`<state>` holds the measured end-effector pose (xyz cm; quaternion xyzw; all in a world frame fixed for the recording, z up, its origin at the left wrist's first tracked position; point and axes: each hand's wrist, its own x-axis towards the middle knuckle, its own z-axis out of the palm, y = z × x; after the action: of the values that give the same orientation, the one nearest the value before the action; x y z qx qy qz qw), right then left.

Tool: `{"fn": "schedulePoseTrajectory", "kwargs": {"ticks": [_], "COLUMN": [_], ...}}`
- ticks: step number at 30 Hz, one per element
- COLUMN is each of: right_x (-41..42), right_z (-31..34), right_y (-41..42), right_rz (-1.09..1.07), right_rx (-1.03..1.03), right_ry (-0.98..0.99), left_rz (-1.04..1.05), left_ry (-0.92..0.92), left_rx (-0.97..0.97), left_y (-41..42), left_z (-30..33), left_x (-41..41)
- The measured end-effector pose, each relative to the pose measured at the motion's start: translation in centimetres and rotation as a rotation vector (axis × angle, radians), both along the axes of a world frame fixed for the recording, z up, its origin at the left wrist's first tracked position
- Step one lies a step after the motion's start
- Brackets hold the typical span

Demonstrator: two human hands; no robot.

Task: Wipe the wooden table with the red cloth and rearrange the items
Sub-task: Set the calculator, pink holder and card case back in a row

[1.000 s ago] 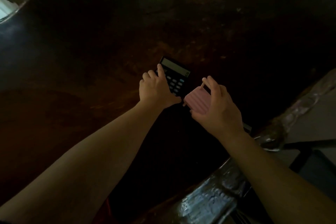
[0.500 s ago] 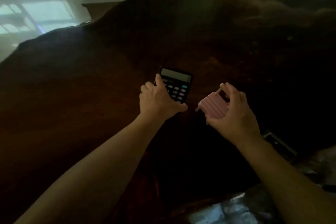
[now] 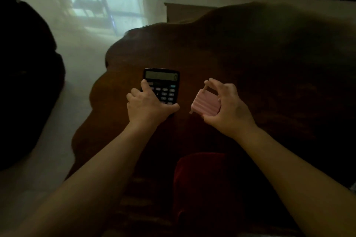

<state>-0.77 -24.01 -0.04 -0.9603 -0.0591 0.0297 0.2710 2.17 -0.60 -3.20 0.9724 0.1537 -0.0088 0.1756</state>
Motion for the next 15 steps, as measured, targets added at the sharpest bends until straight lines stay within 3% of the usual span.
{"fn": "schedulePoseTrajectory", "kwargs": {"ticks": [7, 15], "right_x": [4.1, 4.9], "right_z": [-2.0, -4.1], "right_y": [7.9, 10.6], "right_rz": [0.164, 0.257], "right_rx": [-0.022, -0.038], "right_ry": [0.042, 0.081], "left_rz": [0.167, 0.153], "left_ry": [0.07, 0.1], "left_rx": [0.011, 0.053], "left_y": [6.2, 7.3], "left_z": [-1.4, -3.7], "left_x": [-0.5, -1.9]}}
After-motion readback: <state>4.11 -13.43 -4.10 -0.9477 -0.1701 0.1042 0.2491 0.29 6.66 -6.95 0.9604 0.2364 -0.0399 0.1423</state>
